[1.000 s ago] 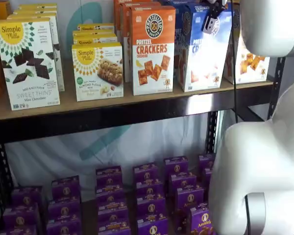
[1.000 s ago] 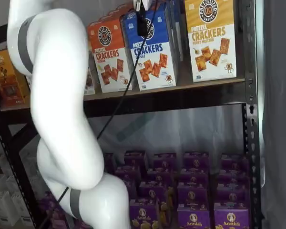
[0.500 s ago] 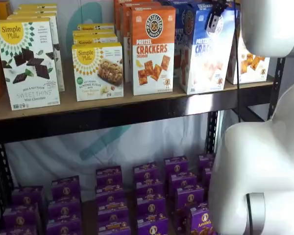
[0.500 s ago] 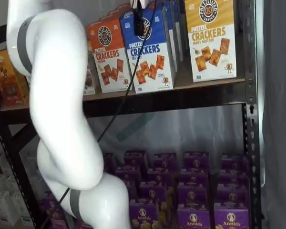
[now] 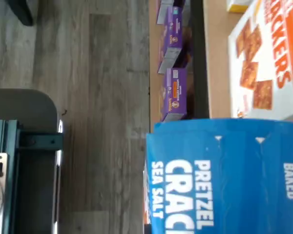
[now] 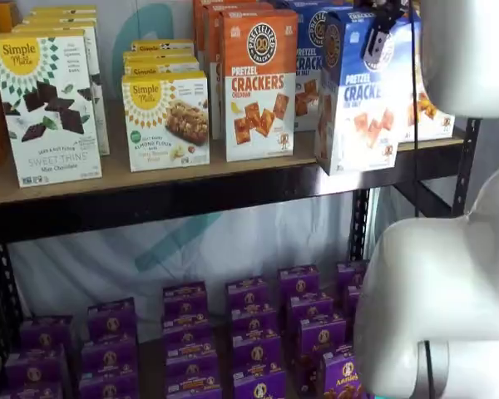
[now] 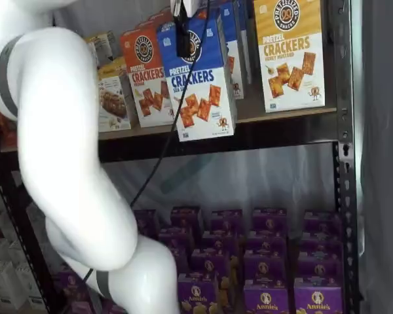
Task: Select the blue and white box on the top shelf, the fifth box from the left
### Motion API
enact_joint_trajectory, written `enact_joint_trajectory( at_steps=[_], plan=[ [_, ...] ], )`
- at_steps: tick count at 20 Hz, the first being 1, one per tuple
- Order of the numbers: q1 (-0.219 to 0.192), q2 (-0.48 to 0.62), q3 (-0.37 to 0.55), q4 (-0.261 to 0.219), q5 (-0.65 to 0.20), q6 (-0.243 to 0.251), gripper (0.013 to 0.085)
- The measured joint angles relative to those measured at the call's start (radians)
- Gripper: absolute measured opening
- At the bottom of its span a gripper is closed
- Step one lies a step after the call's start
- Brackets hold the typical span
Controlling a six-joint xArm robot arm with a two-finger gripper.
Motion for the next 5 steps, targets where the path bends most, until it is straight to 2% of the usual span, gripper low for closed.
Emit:
enact_joint_trajectory(
  at_steps=[5],
  plan=[
    [-0.013,-0.049,0.057,-0.025,0.012,-0.024,0.0530]
  ],
)
